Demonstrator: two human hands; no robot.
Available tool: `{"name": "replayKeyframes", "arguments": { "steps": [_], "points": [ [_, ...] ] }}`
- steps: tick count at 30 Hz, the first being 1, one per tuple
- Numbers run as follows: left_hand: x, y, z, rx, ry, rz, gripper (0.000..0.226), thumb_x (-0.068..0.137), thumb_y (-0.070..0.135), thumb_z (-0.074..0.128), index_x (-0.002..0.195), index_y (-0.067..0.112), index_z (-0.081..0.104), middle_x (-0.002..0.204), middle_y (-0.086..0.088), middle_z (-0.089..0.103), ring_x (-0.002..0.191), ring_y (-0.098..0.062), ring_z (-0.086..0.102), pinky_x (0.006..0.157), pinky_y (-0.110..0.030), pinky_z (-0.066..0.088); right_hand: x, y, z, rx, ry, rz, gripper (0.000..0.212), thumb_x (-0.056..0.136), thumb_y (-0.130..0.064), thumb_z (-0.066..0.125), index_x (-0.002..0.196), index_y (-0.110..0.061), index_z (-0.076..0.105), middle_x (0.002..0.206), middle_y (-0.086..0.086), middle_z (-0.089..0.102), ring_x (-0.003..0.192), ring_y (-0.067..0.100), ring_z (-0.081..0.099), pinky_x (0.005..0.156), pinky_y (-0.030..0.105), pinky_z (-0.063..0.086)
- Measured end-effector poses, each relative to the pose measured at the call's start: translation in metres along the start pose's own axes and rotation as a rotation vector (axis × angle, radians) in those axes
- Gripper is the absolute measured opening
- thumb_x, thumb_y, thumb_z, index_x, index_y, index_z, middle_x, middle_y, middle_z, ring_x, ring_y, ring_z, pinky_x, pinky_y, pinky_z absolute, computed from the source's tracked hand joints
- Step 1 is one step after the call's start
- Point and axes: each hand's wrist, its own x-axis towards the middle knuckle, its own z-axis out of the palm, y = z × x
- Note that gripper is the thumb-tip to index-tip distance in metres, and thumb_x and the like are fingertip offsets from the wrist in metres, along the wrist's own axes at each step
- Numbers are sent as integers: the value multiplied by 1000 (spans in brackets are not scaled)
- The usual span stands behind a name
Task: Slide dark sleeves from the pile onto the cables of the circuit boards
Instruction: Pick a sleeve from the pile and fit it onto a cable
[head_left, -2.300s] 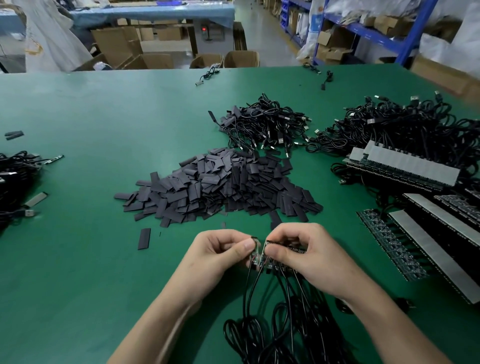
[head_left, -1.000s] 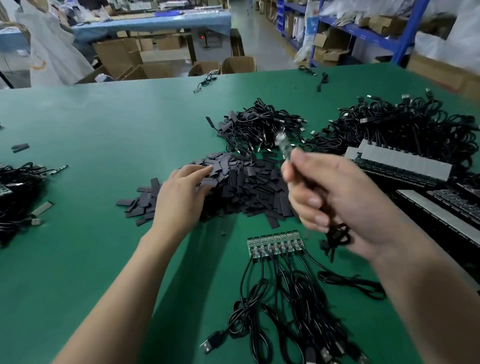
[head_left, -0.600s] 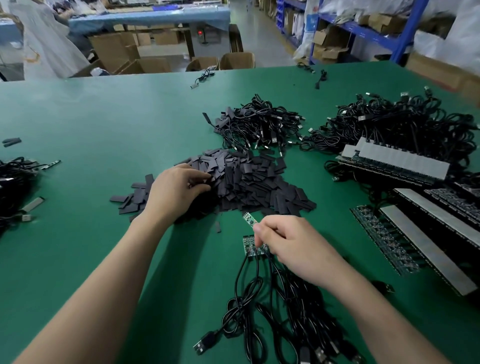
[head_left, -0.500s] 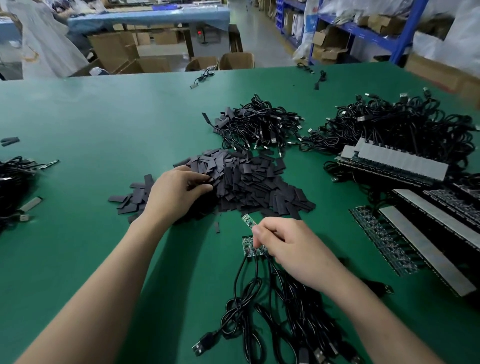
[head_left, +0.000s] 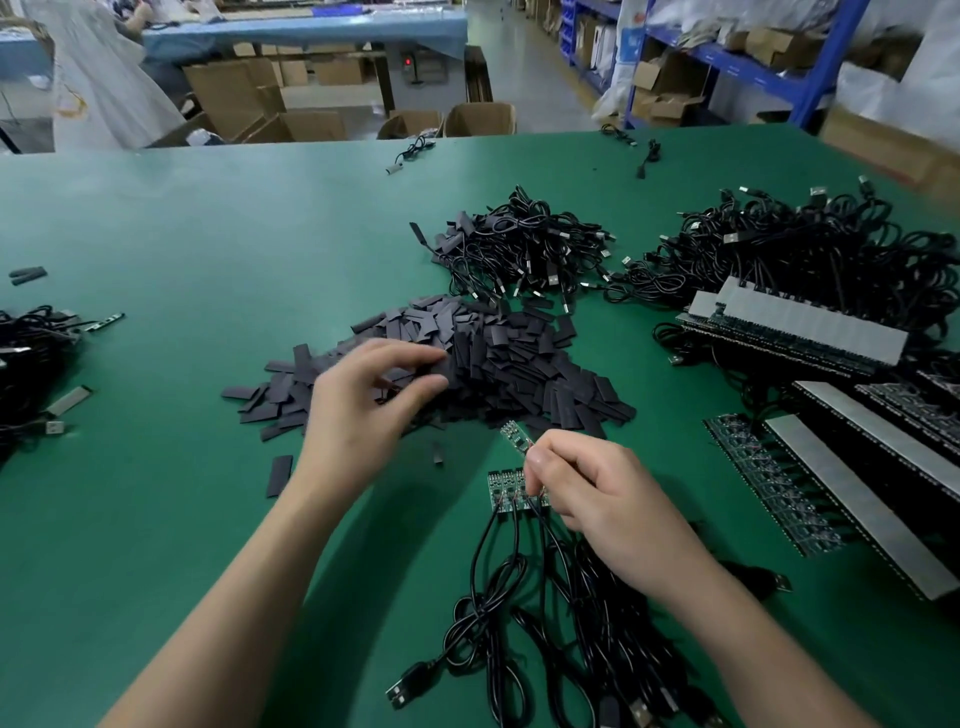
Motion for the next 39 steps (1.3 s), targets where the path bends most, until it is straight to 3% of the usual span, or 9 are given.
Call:
{"name": "replayKeyframes", "arguments": {
  "steps": [4, 10, 14, 21, 39],
  "points": [
    [-39, 21, 12, -267, -115, -14, 22, 84, 24, 82, 102, 36, 78, 105, 12, 75, 97, -12, 68, 81, -26, 51, 1, 0, -3, 19, 19, -41, 41, 96, -52, 45, 74, -18, 51, 57, -10, 34, 53, 7, 30, 55, 30, 26],
    [-68, 20, 19, -361, -163, -43, 21, 81, 22, 78, 99, 34, 79, 103, 11, 76, 100, -13, 68, 82, -20, 50, 1, 1, -1, 20, 23, -51, 48, 96, -53, 48, 72, -14, 37, 63, -8, 31, 57, 9, 30, 55, 35, 26],
    [-68, 20, 21, -355, -162, -33, 20, 81, 20, 81, 98, 30, 77, 100, 14, 75, 97, -11, 67, 81, -21, 49, 0, 0, 1, -42, 18, -56, 46, 95, -54, 48, 67, -19, 35, 60, -8, 31, 55, 8, 30, 53, 36, 27],
    [-68, 17, 23, -312, -151, -13, 17, 83, 17, 79, 99, 23, 79, 100, 12, 75, 98, -15, 68, 77, -20, 47, 2, 3, -1, 22, 8, -6, 50, 92, -53, 49, 67, -13, 33, 59, -4, 28, 54, 13, 27, 54, 41, 24],
    [-66, 9, 15, -77, -163, 135, 18, 84, 29, 80, 102, 27, 81, 103, 18, 71, 100, -11, 67, 77, -27, 51, 1, 5, -3, -130, -62, 17, 52, 91, -60, 47, 66, -16, 36, 57, -10, 30, 53, 5, 28, 53, 28, 24]
  ]
}}
